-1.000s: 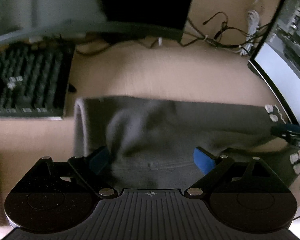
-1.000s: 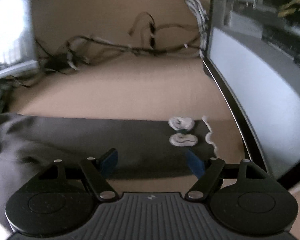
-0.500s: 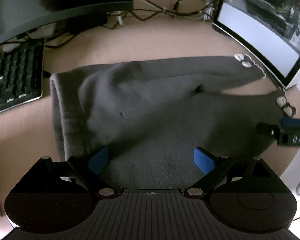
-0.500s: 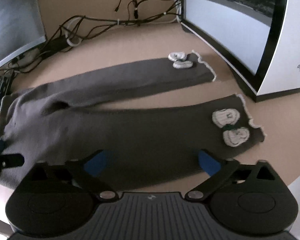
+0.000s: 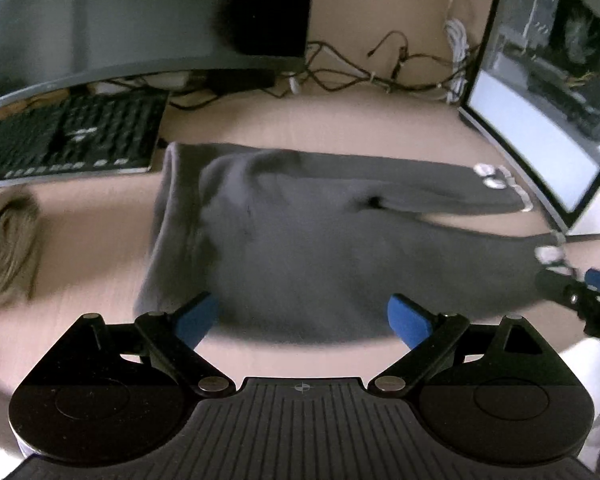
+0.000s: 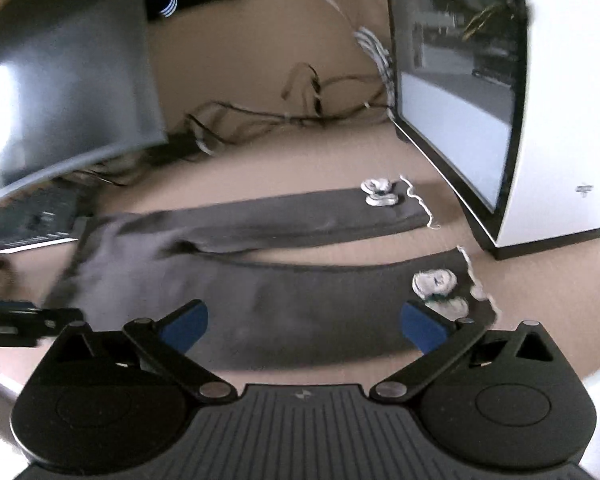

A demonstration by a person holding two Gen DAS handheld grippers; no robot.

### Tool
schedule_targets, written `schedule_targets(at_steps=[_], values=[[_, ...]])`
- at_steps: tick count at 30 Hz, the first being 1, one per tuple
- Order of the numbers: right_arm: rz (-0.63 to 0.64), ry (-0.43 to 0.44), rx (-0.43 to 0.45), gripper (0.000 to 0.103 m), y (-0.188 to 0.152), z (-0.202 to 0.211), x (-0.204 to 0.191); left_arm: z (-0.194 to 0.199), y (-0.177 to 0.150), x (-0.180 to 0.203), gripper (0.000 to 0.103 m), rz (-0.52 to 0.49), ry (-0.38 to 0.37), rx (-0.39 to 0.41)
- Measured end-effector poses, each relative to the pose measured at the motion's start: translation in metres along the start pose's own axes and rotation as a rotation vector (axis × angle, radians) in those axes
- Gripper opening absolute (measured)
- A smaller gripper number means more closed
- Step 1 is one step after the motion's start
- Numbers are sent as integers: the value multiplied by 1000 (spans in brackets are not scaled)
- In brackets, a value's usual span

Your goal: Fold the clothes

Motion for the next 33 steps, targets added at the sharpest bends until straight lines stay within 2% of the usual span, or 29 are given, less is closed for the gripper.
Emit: schedule_targets(at_steps=[3,9,13,15,18,22,29,33], values=[[-19,34,6,103,-8,39,4,43,-11,20,99,-2,-3,56],[-140,133,8,103,-29,107,11,114,-41,48,102,-32,34,166],[-131,117,80,103,-50,145,11,144,-68,61,103,-20,84,196],[-95,76,115,103,-60,161,10,156,-79,67,103,-16,106,208],[-60,76,149,103,-66,175,9,170,-83,68,103,-6,150,249],[-39,80,159,103,-68,181,7,180,-84,70,103,-2,171,260],[39,92,214,103,-69,196,2,196,-85,83,103,-55,195,303],[59,94,229,103,-70,201,2,196,-87,88,103,-84,197,297]])
Point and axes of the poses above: each gripper's, at about its wrist camera, not at the fingertips, and z roughly against the way its jaws point, x to its right, y to its top, the point moved 4 cm from there along -z, roughly the way its jaws point, and after that the axes turned 6 degrees about -z, right-handed, at the moved point
